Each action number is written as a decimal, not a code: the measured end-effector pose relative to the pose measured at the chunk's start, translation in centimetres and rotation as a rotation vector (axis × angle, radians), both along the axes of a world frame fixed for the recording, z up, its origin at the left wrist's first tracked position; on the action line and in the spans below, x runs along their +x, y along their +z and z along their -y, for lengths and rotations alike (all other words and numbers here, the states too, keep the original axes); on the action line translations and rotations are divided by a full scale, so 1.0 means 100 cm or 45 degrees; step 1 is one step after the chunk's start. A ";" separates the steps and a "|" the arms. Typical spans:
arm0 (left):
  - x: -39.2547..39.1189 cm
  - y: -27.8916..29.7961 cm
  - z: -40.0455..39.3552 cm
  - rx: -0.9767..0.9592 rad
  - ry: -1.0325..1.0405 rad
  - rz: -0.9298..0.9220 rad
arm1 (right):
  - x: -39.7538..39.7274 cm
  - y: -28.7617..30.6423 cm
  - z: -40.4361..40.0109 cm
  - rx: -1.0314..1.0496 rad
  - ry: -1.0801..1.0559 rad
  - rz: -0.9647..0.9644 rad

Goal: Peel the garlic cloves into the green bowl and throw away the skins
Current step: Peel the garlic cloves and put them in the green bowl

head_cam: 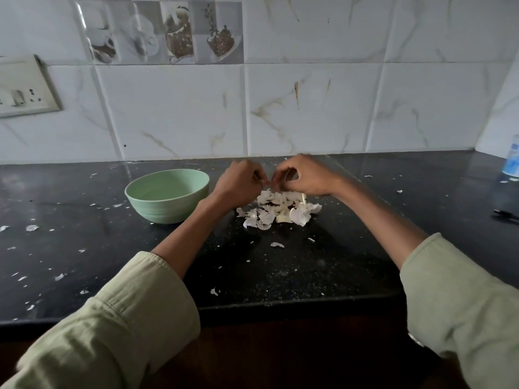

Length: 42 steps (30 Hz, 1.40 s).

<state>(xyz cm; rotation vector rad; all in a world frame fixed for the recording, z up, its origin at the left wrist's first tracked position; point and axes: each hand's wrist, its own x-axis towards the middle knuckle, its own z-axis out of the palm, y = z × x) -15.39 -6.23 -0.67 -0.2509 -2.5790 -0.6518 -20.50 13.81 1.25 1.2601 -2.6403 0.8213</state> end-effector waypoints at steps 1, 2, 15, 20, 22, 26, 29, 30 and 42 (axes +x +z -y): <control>-0.002 -0.001 0.000 -0.002 -0.003 0.003 | 0.000 0.003 -0.004 -0.014 -0.003 -0.019; -0.003 -0.002 -0.001 0.009 -0.004 0.007 | 0.000 0.007 -0.007 -0.026 -0.004 -0.038; -0.009 -0.009 -0.004 0.294 -0.120 0.038 | 0.027 0.024 -0.003 0.526 0.280 0.214; -0.014 -0.013 -0.005 0.338 -0.138 0.068 | 0.027 0.023 -0.005 0.506 0.254 0.256; -0.013 -0.013 -0.004 0.365 -0.119 0.091 | 0.031 0.026 -0.007 0.358 0.275 0.257; -0.013 -0.013 -0.001 0.470 -0.145 0.151 | 0.031 0.035 -0.018 -0.071 0.213 0.265; -0.015 -0.015 -0.002 0.511 -0.204 0.205 | 0.019 0.031 -0.026 -0.274 0.011 0.262; -0.015 -0.016 -0.002 0.501 -0.214 0.232 | 0.013 0.027 -0.029 -0.285 -0.071 0.243; -0.015 -0.017 -0.010 0.530 -0.365 0.268 | -0.020 -0.004 -0.030 0.121 -0.422 -0.060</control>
